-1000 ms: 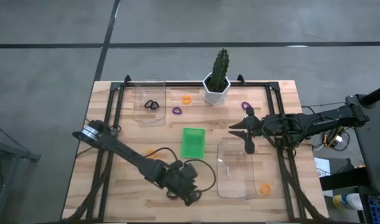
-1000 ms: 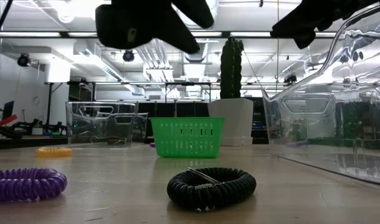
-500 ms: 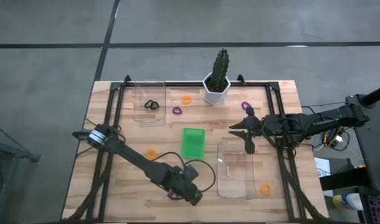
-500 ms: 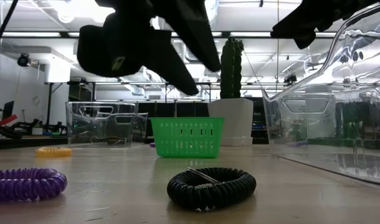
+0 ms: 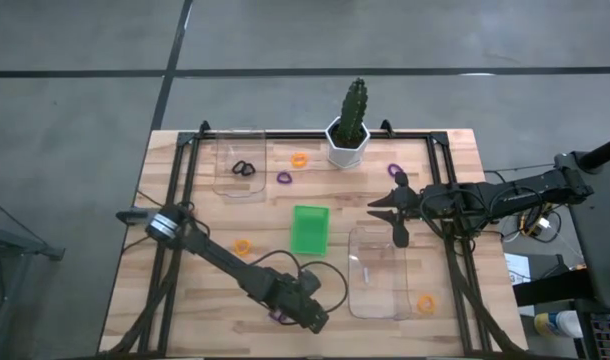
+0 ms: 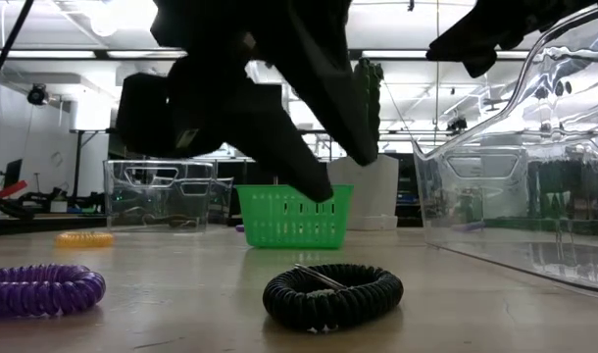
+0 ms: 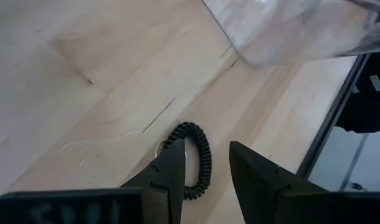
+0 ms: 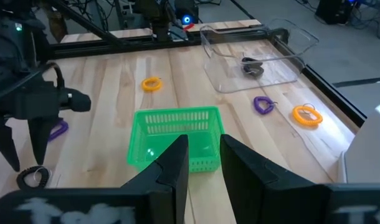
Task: Sort spring keychains
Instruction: Put the black spring keychain into the top transparent bin
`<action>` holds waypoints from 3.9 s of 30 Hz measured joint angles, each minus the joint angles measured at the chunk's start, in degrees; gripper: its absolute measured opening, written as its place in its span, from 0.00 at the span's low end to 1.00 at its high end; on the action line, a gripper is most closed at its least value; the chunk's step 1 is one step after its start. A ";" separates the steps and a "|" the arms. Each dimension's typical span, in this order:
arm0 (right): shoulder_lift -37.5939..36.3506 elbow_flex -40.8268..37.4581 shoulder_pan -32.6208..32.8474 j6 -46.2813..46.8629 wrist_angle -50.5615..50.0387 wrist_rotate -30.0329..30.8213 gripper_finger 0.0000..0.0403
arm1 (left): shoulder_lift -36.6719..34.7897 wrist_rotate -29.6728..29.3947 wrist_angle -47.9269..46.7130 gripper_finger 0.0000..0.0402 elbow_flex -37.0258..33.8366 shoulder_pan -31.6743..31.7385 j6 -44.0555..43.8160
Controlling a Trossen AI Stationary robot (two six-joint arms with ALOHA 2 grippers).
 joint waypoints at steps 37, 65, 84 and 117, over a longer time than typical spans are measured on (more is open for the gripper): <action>0.00 0.00 0.01 1.89 -0.77 0.09 0.21 | 3.06 2.57 -9.05 0.29 0.04 0.07 -3.45; 0.00 0.00 0.01 2.10 -0.77 0.04 0.21 | 2.88 -0.08 -15.24 0.03 0.21 0.14 -8.89; 0.02 -0.02 0.00 2.03 -0.72 0.06 0.21 | -16.35 -6.01 -21.62 0.00 2.69 0.51 9.79; 0.02 -0.02 0.00 -1.57 -0.77 0.07 0.21 | -38.60 -25.20 -30.47 0.00 1.62 14.05 47.62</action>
